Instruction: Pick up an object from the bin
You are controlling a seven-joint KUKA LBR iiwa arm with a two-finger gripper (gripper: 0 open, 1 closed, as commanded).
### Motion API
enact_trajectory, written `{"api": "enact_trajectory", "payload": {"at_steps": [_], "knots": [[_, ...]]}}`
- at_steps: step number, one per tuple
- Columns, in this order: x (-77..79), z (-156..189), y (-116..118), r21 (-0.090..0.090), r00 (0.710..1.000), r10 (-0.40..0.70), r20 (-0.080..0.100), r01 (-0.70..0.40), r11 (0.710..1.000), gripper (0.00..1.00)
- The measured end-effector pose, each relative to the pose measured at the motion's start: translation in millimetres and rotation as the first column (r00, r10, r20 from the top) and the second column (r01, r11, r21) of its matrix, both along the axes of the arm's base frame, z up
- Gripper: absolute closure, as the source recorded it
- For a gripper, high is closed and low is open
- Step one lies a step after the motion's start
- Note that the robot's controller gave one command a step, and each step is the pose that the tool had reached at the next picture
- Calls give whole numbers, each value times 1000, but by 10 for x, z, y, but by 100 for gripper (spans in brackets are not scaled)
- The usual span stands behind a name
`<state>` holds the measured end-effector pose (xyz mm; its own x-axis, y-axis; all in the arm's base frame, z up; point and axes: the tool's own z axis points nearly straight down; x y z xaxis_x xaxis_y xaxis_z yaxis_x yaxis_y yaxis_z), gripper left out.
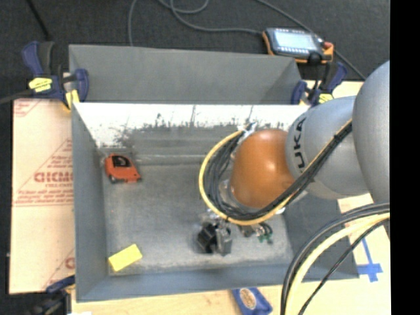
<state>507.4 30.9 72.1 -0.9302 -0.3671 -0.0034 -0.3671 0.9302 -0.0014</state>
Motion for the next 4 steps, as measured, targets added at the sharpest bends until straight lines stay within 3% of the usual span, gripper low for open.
{"api": "enact_trajectory", "payload": {"at_steps": [1, 2, 3, 4], "knots": [[0, 0, 0, 0, 1000, 0, 0, 0, 1000, 100], [-222, -7, -122, -1, 966, 257, 0, -257, 966, 100], [-222, -7, -122, -1, 966, 258, 0, -258, 966, 100], [-172, -7, -473, 2, 965, 261, 3, -261, 965, 100]]}}
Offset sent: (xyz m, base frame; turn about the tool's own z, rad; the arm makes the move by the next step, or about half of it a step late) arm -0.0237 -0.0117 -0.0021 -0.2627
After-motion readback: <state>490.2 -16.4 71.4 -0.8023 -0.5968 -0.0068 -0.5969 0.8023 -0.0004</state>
